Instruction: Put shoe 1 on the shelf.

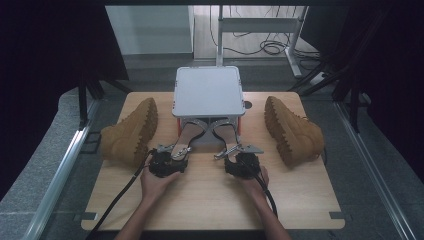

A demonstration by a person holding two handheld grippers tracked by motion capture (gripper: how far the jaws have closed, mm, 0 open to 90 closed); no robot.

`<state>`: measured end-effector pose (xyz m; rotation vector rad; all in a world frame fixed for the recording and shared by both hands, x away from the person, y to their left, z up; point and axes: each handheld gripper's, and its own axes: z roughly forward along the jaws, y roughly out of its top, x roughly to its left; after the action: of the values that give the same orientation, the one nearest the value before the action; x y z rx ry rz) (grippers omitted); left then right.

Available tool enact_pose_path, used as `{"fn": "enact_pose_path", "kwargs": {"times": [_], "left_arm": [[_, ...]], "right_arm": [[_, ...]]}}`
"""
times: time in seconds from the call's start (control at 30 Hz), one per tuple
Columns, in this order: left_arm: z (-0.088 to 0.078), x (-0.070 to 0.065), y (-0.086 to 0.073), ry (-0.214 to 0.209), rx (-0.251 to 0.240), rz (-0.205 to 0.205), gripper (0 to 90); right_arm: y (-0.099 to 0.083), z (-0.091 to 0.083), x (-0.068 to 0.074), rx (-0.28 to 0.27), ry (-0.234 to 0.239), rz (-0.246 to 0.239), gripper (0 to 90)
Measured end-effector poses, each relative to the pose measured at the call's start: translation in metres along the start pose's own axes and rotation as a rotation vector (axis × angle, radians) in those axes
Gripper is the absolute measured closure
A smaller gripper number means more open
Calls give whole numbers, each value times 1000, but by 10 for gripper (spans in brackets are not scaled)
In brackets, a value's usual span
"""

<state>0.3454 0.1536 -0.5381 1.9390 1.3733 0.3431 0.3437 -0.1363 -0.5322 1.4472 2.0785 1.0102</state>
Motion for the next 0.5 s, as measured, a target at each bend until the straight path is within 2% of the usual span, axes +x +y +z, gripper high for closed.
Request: {"fn": "enact_pose_path", "kwargs": {"times": [0.2, 0.33, 0.43, 0.5], "left_arm": [[3, -4, 4, 10, -19, 1, 329], [3, -6, 6, 32, -24, 16, 347], [3, -10, 5, 65, -39, 37, 369], [3, -12, 4, 80, -44, 35, 380]], "right_arm": [[-1, 3, 4, -3, -28, -9, 344], [-1, 3, 4, -6, -36, -9, 350], [-2, 3, 5, -10, -41, -2, 354], [-2, 3, 6, -10, -45, -3, 356]]}}
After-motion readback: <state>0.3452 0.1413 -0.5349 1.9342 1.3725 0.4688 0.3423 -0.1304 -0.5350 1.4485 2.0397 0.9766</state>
